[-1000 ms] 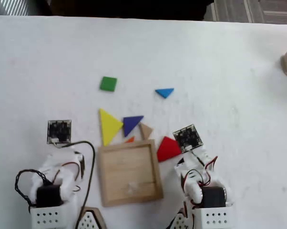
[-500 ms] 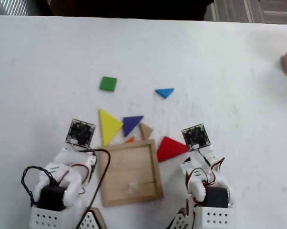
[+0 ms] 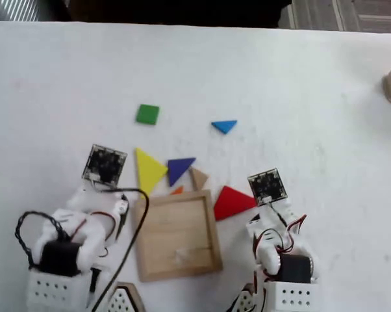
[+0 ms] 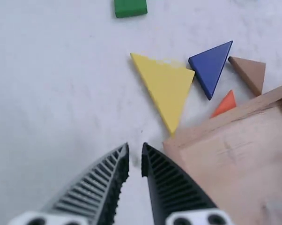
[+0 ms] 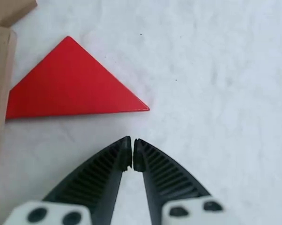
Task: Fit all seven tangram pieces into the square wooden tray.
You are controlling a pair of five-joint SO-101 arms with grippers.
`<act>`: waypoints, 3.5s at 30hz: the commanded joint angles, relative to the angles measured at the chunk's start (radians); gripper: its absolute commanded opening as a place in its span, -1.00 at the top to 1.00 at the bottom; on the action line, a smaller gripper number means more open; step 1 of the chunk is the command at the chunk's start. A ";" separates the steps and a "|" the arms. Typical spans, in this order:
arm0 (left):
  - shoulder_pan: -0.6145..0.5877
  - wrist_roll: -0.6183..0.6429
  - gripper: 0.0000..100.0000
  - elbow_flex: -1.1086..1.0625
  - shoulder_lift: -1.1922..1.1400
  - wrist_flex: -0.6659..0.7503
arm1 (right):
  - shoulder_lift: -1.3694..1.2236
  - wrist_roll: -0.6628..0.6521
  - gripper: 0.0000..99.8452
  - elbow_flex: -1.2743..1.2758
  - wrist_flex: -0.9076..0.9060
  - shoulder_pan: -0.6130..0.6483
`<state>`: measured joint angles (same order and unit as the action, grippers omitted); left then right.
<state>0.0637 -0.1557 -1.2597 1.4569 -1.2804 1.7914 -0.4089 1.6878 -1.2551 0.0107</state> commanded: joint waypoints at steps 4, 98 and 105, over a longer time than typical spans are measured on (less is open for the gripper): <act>0.084 0.008 0.73 0.129 -0.427 0.006 | 0.008 0.000 0.96 0.002 0.016 -0.005; -0.424 -0.061 0.67 0.261 -0.961 0.339 | 0.008 0.000 0.96 0.002 0.016 -0.008; -0.493 -0.338 0.80 0.247 -0.963 0.256 | 0.008 0.000 0.96 0.002 0.016 -0.008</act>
<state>-0.4058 -0.3445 -1.0541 0.4887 -0.9843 1.7914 -0.4089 1.6878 -1.2551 0.0107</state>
